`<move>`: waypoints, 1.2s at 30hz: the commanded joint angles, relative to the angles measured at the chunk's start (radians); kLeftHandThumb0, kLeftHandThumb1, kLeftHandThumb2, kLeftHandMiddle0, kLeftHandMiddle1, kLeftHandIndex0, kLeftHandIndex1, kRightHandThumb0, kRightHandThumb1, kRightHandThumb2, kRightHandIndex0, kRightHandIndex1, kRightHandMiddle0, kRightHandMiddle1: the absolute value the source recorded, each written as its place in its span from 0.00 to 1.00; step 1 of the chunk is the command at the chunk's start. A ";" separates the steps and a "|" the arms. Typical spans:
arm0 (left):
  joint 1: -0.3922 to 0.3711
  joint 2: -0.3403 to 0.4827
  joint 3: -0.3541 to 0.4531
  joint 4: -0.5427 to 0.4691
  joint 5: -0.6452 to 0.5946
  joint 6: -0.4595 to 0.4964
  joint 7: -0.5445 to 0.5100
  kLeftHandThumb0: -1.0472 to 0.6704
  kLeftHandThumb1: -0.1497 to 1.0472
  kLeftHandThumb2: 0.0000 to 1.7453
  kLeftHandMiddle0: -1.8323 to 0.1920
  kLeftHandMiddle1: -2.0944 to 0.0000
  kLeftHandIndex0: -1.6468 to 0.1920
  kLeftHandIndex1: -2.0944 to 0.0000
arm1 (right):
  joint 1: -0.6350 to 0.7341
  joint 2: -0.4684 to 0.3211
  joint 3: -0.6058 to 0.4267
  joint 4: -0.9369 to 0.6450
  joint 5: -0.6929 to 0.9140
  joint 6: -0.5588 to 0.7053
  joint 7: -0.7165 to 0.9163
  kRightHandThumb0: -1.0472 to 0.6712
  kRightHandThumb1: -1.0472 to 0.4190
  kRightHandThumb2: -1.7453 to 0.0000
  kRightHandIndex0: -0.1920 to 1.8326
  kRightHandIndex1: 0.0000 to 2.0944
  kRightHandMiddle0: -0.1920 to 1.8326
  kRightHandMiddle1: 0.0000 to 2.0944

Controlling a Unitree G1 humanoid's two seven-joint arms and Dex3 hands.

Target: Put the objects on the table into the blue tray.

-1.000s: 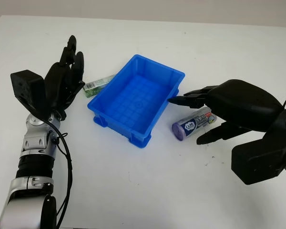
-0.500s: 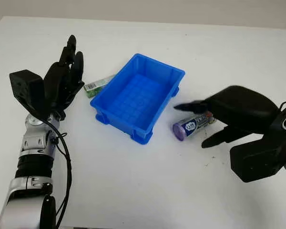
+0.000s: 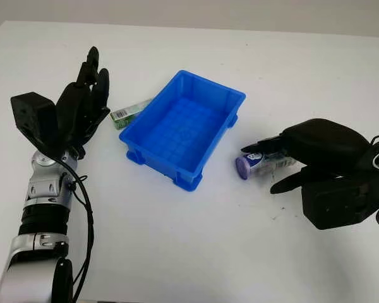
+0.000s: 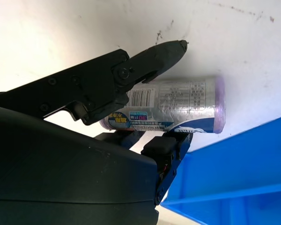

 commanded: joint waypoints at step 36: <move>0.008 -0.014 -0.005 -0.007 0.001 -0.020 0.003 0.16 1.00 0.37 1.00 1.00 1.00 1.00 | -0.384 0.129 -0.173 0.024 0.777 0.329 0.141 0.36 0.00 0.90 0.67 1.00 0.61 1.00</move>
